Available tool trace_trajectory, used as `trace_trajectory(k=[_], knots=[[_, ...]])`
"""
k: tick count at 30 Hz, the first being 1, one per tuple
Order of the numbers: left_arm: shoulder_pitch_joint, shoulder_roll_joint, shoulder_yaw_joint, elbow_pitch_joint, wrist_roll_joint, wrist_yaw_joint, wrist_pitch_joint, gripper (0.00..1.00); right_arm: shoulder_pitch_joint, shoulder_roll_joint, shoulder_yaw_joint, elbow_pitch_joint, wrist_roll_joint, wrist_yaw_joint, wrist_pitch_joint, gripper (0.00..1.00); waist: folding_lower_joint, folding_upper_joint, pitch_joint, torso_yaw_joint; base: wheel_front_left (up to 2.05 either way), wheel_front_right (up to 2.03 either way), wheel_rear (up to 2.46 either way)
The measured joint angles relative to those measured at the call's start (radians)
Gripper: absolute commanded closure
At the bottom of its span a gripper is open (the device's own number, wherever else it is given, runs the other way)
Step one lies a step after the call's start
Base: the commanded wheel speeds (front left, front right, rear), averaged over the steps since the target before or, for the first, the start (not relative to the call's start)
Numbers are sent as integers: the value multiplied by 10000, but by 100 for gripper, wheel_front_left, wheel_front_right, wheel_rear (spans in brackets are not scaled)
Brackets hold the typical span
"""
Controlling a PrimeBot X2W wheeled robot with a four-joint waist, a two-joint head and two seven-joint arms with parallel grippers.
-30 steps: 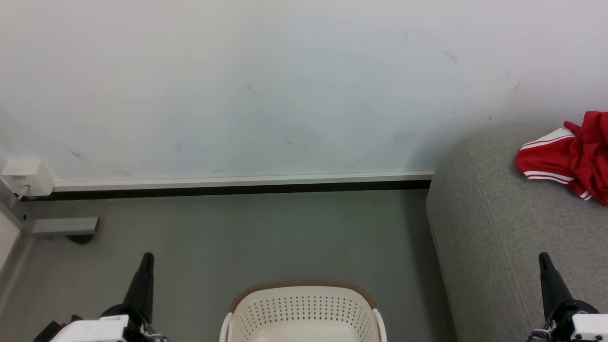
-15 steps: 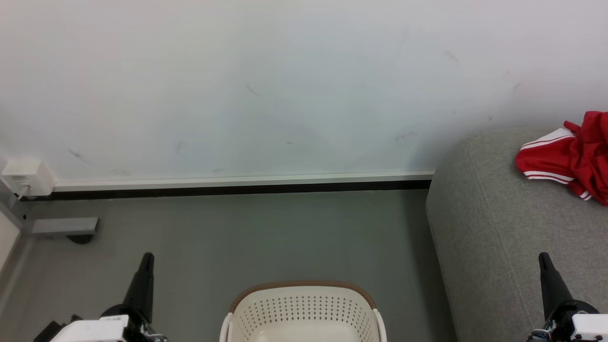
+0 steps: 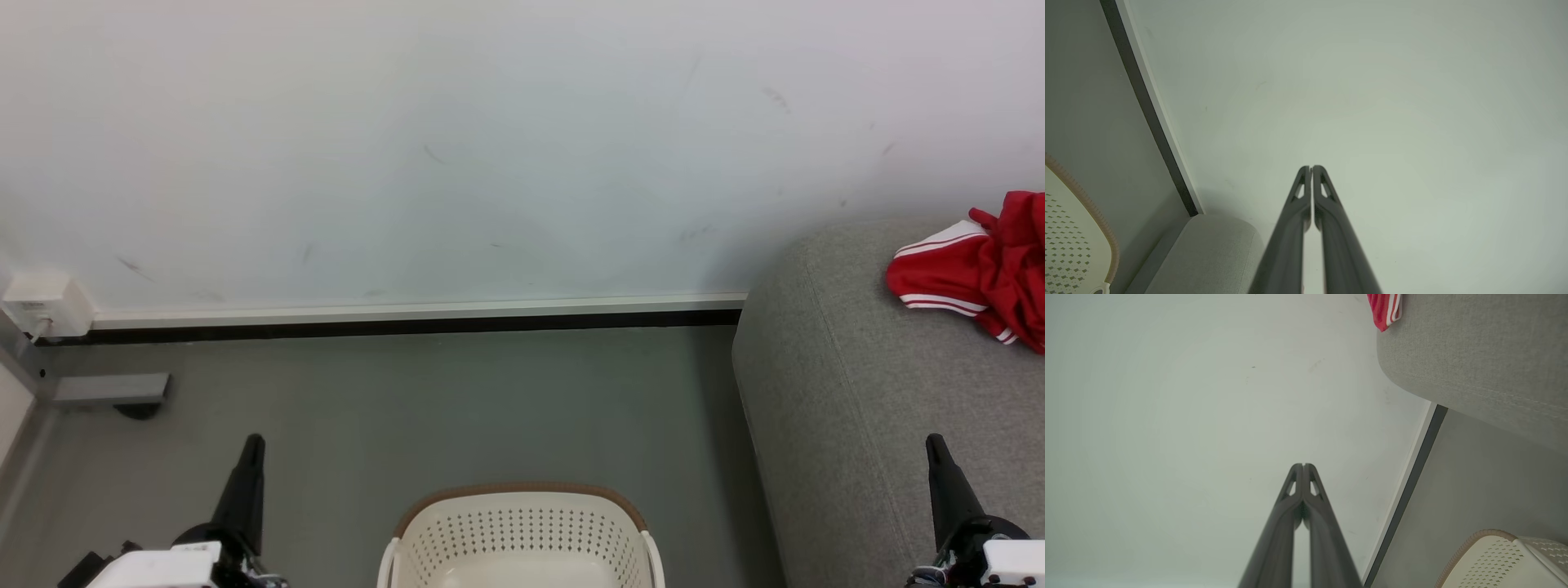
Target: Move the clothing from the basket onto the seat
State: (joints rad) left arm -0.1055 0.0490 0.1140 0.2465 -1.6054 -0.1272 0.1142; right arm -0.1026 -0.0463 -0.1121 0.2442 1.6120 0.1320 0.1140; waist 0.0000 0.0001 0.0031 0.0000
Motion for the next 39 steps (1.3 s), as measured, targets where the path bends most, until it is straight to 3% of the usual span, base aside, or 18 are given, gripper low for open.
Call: trace_trajectory(k=[39], knots=[[0, 0, 0, 0, 0, 0, 0, 100, 0, 0, 0, 0, 0, -2, 0, 100, 0, 0, 0, 0, 0, 0, 0]])
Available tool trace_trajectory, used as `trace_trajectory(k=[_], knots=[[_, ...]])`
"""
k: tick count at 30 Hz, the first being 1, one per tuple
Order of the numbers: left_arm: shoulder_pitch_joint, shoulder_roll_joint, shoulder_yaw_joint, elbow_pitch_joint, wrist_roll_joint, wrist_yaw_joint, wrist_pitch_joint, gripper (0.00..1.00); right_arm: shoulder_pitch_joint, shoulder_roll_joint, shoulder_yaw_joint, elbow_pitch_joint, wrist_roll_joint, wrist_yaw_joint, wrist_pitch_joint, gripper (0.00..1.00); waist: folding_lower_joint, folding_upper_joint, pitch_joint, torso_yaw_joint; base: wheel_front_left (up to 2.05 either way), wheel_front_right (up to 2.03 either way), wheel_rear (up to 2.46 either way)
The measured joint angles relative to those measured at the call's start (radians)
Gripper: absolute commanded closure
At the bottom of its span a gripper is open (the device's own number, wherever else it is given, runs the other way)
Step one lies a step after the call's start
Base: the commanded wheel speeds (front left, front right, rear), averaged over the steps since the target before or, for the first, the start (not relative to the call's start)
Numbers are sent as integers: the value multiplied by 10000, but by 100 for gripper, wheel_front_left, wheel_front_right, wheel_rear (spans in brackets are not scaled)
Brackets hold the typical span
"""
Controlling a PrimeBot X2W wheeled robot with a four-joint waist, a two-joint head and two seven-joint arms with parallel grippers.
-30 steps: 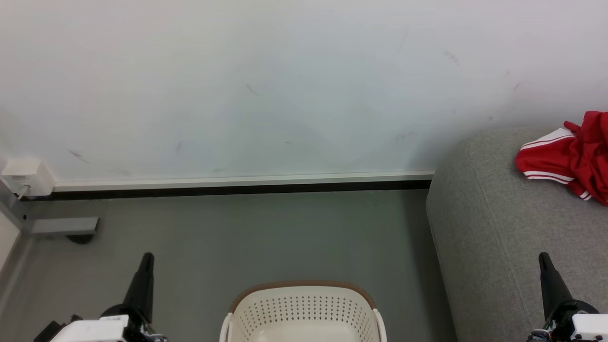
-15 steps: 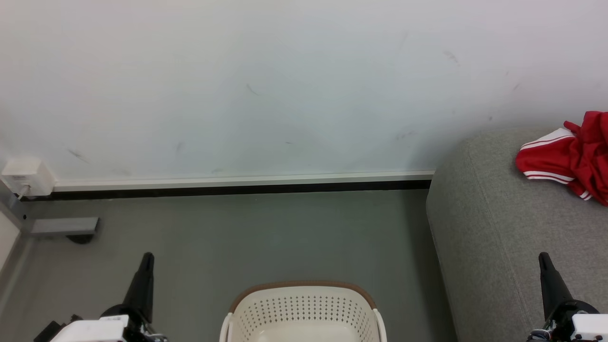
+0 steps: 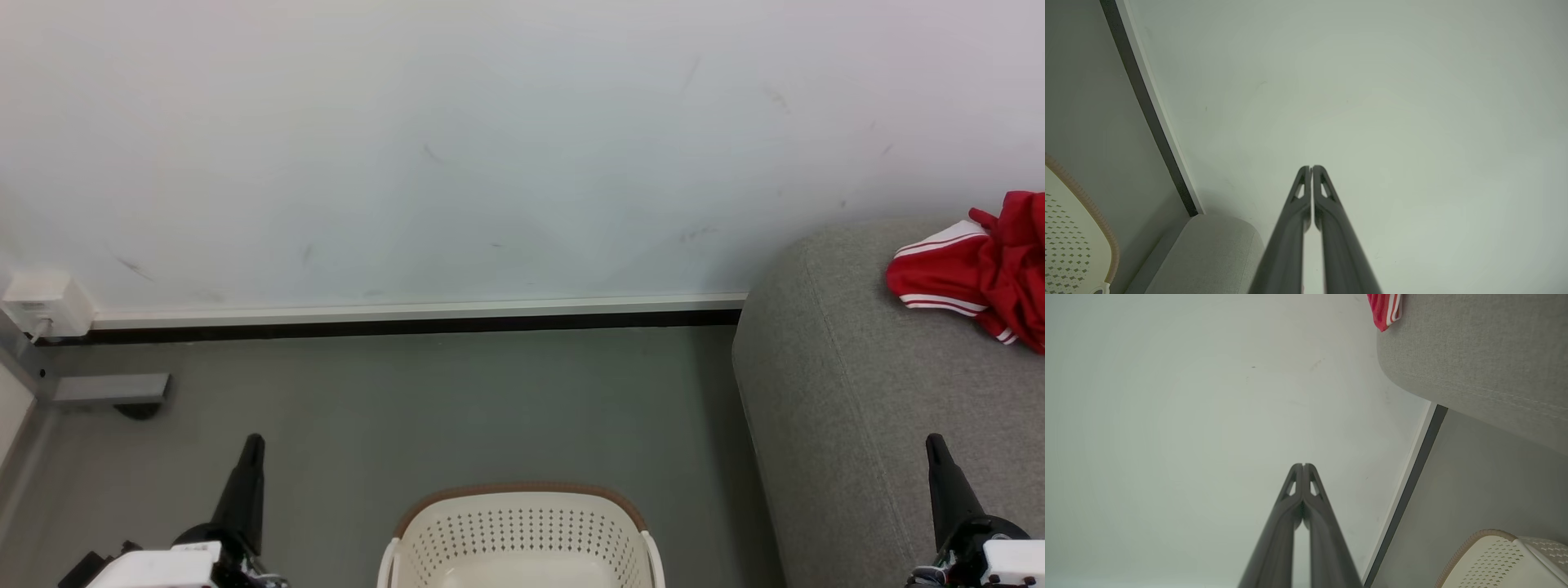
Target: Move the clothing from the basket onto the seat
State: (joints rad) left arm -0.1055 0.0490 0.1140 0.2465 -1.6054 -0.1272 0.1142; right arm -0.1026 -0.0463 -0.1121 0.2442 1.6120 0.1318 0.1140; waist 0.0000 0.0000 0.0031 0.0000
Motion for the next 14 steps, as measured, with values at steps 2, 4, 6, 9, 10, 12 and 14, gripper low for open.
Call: trace_trajectory(k=[2, 4, 6, 9, 10, 12, 14], knots=[[0, 0, 0, 0, 0, 0, 0, 100, 0, 0, 0, 0, 0, 0, 0, 100, 0, 0, 0, 0, 0, 0, 0], [0, 0, 0, 0, 0, 0, 0, 100, 0, 0, 0, 0, 0, 0, 0, 100, 0, 0, 0, 0, 0, 0, 0], [0, 0, 0, 0, 0, 0, 0, 100, 0, 0, 0, 0, 0, 0, 0, 100, 0, 0, 0, 0, 0, 0, 0], [0, 0, 0, 0, 0, 0, 0, 100, 0, 0, 0, 0, 0, 0, -2, 100, 0, 0, 0, 0, 0, 0, 0], [0, 0, 0, 0, 0, 0, 0, 100, 0, 0, 0, 0, 0, 0, 0, 100, 0, 0, 0, 0, 0, 0, 0], [0, 0, 0, 0, 0, 0, 0, 100, 0, 0, 0, 0, 0, 0, -2, 100, 0, 0, 0, 0, 0, 0, 0], [0, 0, 0, 0, 0, 0, 0, 100, 0, 0, 0, 0, 0, 0, 0, 100, 0, 0, 0, 0, 0, 0, 0]])
